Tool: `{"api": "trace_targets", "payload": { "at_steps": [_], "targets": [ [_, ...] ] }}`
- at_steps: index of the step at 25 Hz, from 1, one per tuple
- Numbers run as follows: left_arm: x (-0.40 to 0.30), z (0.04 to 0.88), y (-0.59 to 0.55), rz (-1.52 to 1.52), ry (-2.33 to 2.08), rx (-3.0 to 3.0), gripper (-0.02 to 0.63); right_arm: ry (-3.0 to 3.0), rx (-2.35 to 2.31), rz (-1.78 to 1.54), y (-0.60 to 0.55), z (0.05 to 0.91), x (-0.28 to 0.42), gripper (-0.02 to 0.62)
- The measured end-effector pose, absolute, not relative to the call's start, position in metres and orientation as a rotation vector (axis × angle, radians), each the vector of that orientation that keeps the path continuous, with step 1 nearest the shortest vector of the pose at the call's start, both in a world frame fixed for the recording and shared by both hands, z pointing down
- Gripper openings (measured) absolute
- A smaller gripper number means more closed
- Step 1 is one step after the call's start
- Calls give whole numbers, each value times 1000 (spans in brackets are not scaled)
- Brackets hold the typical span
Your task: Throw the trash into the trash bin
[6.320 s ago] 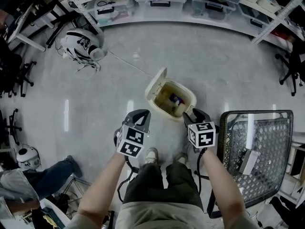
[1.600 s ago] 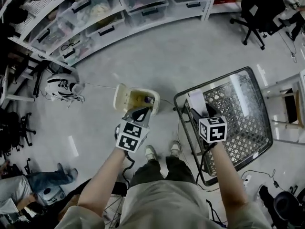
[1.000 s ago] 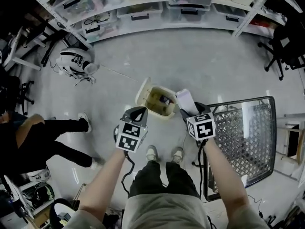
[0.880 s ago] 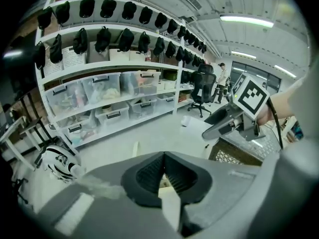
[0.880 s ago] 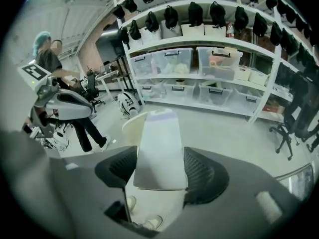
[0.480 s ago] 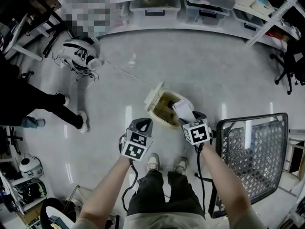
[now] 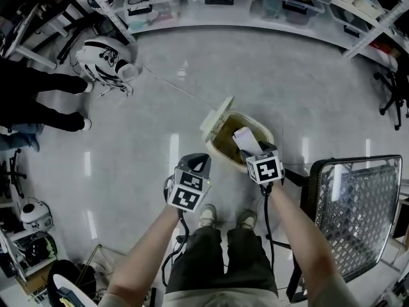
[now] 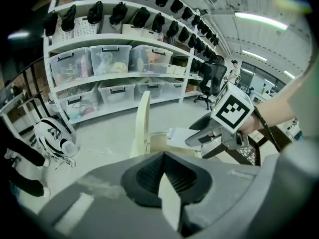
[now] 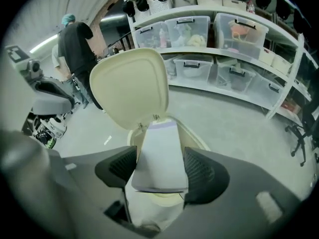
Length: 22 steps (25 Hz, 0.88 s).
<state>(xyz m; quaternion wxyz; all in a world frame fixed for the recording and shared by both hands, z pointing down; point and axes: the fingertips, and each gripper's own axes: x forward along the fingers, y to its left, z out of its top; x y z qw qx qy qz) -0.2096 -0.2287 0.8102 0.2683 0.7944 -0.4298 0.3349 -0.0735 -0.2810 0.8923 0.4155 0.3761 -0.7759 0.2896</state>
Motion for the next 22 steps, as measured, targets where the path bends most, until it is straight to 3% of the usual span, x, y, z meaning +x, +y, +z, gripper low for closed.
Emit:
{"api": "trace_targets", "payload": {
  "at_steps": [8,22],
  "targets": [
    [-220,811,-216,927,-1152,2152,3,-1968,974,787,-279,897,-88,301],
    [-224,671,-209,869,-1236,2240,3,-2188,1103,692,-246,690,-71,126]
  ]
}}
